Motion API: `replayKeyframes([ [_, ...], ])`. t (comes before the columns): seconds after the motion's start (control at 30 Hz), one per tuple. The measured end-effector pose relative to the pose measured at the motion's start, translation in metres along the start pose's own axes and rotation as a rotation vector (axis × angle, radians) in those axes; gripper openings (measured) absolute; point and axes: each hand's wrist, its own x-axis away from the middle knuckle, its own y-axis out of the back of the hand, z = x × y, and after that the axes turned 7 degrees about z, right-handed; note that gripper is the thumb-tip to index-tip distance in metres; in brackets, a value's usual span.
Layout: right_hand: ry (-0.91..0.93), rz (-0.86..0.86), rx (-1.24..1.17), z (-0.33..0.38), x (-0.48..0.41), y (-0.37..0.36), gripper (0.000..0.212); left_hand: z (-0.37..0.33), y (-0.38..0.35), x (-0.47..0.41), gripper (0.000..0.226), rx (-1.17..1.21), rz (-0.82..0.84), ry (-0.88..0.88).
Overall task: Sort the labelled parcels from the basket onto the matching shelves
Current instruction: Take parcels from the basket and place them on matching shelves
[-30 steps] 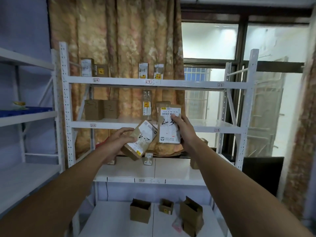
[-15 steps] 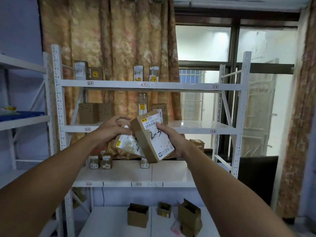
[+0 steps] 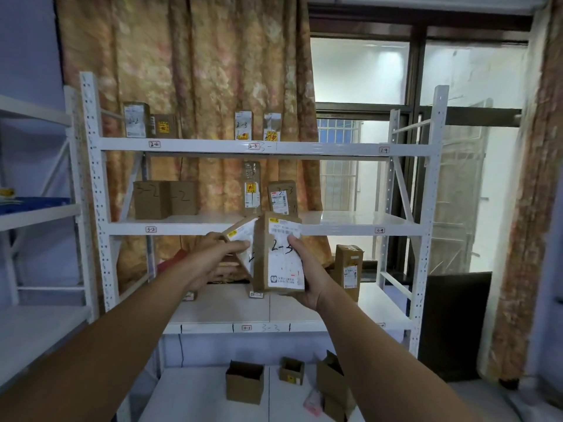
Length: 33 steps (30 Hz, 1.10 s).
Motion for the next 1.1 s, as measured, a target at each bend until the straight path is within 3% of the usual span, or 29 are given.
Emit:
replayKeyframes([
  [0.13, 0.032, -0.025, -0.045, 0.0, -0.007, 0.0, 0.046, 0.023, 0.001, -0.007, 0.04, 0.157, 0.008, -0.058],
  [0.27, 0.121, -0.125, 0.169, 0.012, -0.019, -0.007, 0.05, 0.027, 0.002, -0.011, 0.041, 0.274, -0.037, -0.1],
  [0.47, 0.269, -0.28, 0.383, 0.044, -0.017, -0.007, 0.042, -0.003, 0.023, -0.016, 0.055, 0.189, -0.096, -0.213],
  [0.63, 0.345, -0.407, 0.473, 0.061, -0.018, -0.014, 0.036, -0.027, 0.031, -0.014, 0.05, 0.161, -0.083, -0.31],
  [0.83, 0.347, -0.333, 0.518, 0.064, -0.026, -0.036, 0.046, -0.043, 0.016, -0.013, 0.046, 0.17, -0.036, -0.364],
  [0.93, 0.32, -0.356, 0.482, 0.069, -0.023, -0.039, 0.042, -0.044, 0.015, -0.011, 0.046, 0.178, -0.033, -0.377],
  [1.1, 0.282, -0.274, 0.484, 0.075, -0.014, -0.034, 0.041, -0.043, 0.023, -0.005, 0.066, 0.167, 0.066, -0.343],
])
